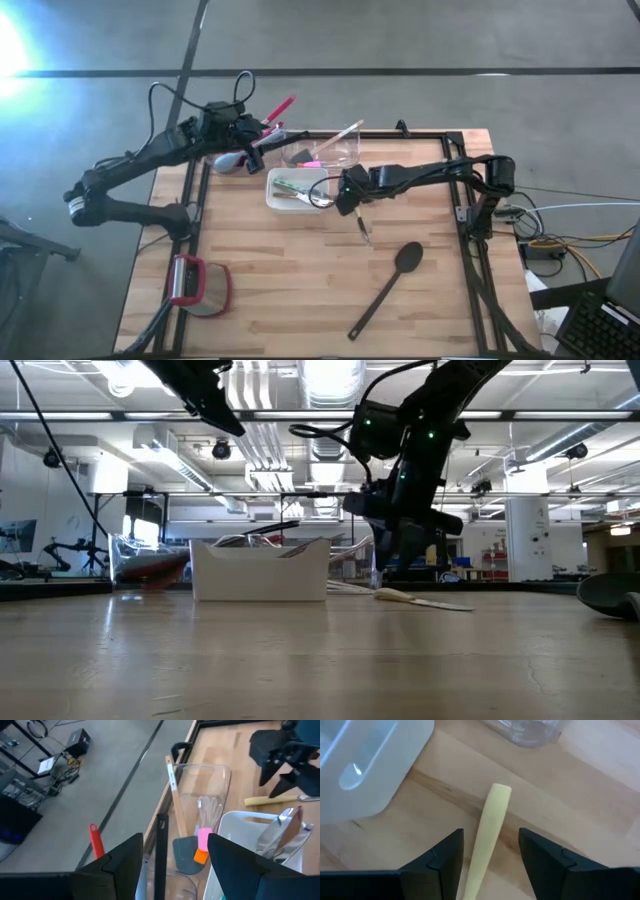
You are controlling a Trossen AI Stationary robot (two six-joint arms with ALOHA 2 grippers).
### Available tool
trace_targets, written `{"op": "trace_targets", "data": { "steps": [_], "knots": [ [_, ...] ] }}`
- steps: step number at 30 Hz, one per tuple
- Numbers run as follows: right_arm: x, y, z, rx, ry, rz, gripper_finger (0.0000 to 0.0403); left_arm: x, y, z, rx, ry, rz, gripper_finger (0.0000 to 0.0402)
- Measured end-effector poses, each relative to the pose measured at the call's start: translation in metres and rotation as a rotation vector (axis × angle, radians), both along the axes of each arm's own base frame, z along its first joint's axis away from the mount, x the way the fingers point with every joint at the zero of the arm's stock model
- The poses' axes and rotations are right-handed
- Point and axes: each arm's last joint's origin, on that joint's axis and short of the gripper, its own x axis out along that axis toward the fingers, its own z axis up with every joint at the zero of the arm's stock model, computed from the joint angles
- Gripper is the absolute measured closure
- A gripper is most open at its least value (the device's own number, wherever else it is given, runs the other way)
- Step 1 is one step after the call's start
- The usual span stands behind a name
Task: Pick & Place Kitchen Items
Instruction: Put the yellow knife into the white bin
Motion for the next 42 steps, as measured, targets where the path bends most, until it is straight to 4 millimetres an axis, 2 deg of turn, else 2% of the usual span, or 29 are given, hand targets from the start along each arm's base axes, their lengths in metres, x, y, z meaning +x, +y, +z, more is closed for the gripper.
{"op": "trace_targets", "data": {
  "steps": [10, 14, 25, 30, 35, 42],
  "knots": [
    [-0.001, 0.028, 0.000, 0.050, 0.007, 0.026, 0.0218, -0.001, 0.001, 0.002, 0.020, 0.007, 0.040, 0.0174],
    [-0.002, 0.031, -0.003, 0.056, 0.005, 0.003, 0.0222, -0.001, 0.001, 0.003, 0.025, -0.003, 0.040, 0.0174],
    [0.006, 0.030, -0.045, 0.061, 0.111, -0.025, 0.0241, 0.000, 0.001, 0.003, 0.025, -0.009, 0.042, 0.0174],
    [0.009, 0.030, -0.052, 0.050, 0.130, -0.021, 0.0282, 0.000, 0.001, 0.003, 0.024, -0.009, 0.041, 0.0174],
    [0.006, 0.029, -0.048, 0.025, 0.150, -0.030, 0.0370, 0.000, 0.001, 0.003, 0.024, -0.008, 0.041, 0.0174],
    [-0.012, 0.030, -0.028, 0.005, 0.238, -0.017, 0.0375, -0.001, 0.001, 0.002, 0.008, -0.007, 0.048, 0.0174]
  ]
}}
